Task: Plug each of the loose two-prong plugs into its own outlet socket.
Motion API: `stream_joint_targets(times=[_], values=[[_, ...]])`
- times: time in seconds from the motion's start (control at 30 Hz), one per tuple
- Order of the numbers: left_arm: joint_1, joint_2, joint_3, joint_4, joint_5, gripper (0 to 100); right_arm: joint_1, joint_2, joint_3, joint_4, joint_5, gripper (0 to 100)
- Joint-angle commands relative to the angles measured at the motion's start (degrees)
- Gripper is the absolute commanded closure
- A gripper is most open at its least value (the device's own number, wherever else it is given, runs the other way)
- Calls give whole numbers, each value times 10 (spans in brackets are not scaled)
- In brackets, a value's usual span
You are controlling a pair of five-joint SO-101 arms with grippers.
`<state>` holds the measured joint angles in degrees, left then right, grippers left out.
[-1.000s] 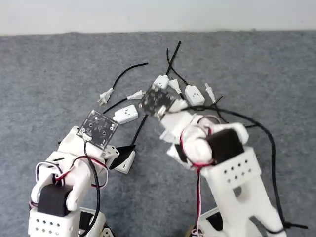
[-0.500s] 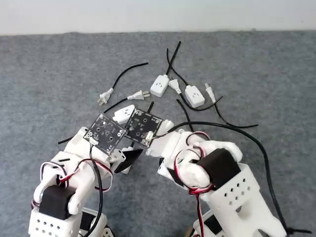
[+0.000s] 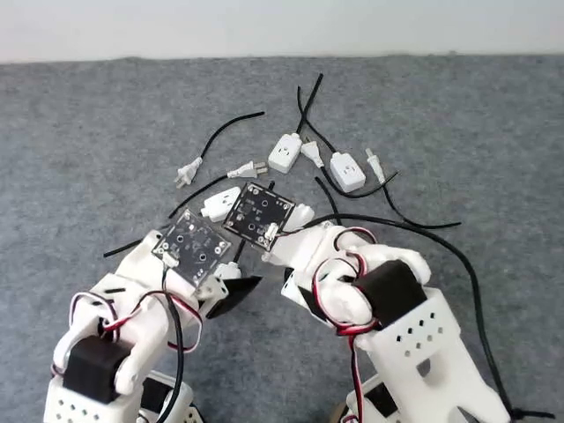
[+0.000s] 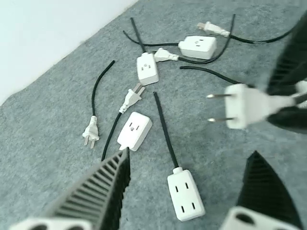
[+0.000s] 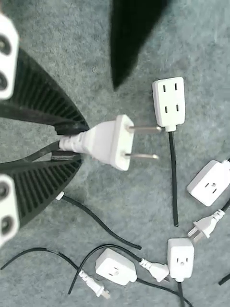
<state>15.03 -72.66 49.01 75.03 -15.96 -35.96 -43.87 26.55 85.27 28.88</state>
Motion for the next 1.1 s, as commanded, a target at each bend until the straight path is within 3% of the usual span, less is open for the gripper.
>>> stream_joint_targets(times=[0.0,0.33,0.67,1.07], values=[[11,-5,-44,14,9,633,9,-15,13,-22,-2,989],[11,-5,-42,2,8,633,5,-19,40,-19,-4,989],[7,-5,34,-66,6,633,-100,-21,39,9,-38,989],[6,-5,102,-105,5,633,-103,-21,-39,56,-40,989]])
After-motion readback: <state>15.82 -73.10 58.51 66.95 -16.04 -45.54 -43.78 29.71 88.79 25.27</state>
